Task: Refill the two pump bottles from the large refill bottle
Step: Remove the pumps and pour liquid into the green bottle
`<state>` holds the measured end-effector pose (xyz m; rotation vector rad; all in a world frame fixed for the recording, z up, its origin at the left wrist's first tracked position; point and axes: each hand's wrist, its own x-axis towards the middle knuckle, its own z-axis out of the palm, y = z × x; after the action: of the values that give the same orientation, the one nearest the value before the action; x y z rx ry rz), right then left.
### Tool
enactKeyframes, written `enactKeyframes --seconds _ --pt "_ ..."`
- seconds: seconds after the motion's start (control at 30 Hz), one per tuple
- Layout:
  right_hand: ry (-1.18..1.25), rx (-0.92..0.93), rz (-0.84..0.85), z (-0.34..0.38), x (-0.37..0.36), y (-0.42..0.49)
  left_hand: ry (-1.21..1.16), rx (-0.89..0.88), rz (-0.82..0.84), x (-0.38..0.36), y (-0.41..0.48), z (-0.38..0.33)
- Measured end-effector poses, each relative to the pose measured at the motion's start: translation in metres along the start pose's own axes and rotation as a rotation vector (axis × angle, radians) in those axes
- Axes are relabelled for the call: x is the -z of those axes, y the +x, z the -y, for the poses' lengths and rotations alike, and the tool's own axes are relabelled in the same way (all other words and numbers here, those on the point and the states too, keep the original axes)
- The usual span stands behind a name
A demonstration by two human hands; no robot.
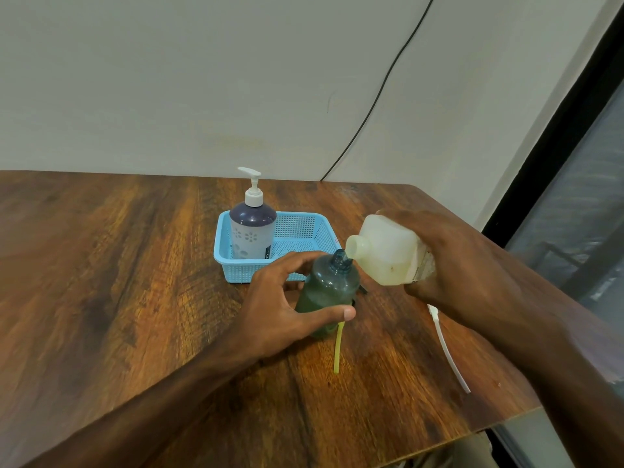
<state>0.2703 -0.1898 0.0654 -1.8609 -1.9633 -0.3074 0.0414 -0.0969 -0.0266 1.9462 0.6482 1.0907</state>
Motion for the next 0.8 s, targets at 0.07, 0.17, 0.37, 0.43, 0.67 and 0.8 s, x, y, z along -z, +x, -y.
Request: enactKeyframes --seconds 0.07,0.17,0.37,0.43,0.67,0.8 --pt "0.005 -0.004 0.006 0.0005 0.0011 0.0002 -0.002 -0.001 -0.002 0.0001 0.0001 -0.0004" --pt "0.019 0.007 -0.004 -0.001 -0.0002 0.0007 -0.012 -0.006 -0.001 0.0 -0.0004 -0.0007" --pt "0.011 0.007 0.001 0.0008 0.0014 0.0015 -0.01 -0.007 -0.008 0.0002 -0.0003 -0.003" --pt "0.004 0.016 0.001 0.0029 0.0032 0.0021 -0.012 -0.007 -0.012 0.0002 -0.0006 -0.0031" --pt "-0.001 0.023 0.013 0.0054 0.0062 0.0031 -0.01 -0.022 -0.01 0.0005 -0.0007 -0.0023" --pt "-0.008 0.012 0.012 0.0059 0.0054 0.0032 -0.005 -0.019 -0.008 0.0008 -0.0011 -0.0013"
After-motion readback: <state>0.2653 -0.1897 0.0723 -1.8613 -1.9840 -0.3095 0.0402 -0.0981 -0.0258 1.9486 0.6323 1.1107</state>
